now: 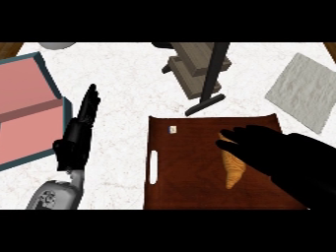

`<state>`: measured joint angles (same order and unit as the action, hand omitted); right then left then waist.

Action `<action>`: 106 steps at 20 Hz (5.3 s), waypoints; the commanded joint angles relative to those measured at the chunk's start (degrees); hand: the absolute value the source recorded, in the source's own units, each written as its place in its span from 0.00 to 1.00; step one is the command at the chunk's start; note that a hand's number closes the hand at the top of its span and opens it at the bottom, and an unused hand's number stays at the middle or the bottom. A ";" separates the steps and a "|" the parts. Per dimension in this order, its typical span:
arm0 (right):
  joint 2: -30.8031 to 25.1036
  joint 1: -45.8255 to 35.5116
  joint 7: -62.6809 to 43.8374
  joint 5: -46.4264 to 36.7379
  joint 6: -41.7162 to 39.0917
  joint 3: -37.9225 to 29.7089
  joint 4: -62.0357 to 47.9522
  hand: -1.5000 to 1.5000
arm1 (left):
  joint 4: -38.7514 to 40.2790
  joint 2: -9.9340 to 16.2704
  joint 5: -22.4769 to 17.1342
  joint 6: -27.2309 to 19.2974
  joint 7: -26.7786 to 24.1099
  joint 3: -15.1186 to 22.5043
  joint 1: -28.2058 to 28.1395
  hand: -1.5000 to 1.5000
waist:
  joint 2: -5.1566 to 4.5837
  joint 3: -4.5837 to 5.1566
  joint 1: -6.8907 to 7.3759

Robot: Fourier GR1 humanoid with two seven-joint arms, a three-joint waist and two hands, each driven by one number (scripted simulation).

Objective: Pick the croissant from the tray and place it in the tiered basket

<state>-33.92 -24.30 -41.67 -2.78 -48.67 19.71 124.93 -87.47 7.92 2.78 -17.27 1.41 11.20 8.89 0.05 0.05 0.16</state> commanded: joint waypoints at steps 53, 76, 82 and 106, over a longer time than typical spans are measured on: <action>6.44 7.23 43.36 -54.17 7.66 1.61 -27.63 0.00 | 0.35 -5.38 5.97 5.64 -0.63 -5.43 -0.31 0.50 | -0.10 -0.05 0.01; 16.34 10.94 44.04 -65.30 6.62 2.05 -31.67 0.00 | -2.66 -5.32 5.56 9.10 1.53 -7.92 -0.85 0.50 | -0.03 -0.05 -0.12; 18.53 10.07 45.14 -67.60 7.11 1.68 -33.86 0.00 | -1.35 -7.13 8.31 6.23 0.08 -7.19 -1.32 0.50 | -0.03 -0.05 -0.11; 33.59 -0.48 27.92 -79.56 -4.36 7.12 -28.37 1.00 | 0.11 -7.67 8.48 7.05 -0.20 -6.66 -1.60 0.50 | 0.52 0.25 -0.35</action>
<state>-5.31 -18.28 -4.37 -80.87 -38.72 25.62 91.48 -89.11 0.65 10.82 -9.88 2.38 4.29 7.73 0.39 0.16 -0.04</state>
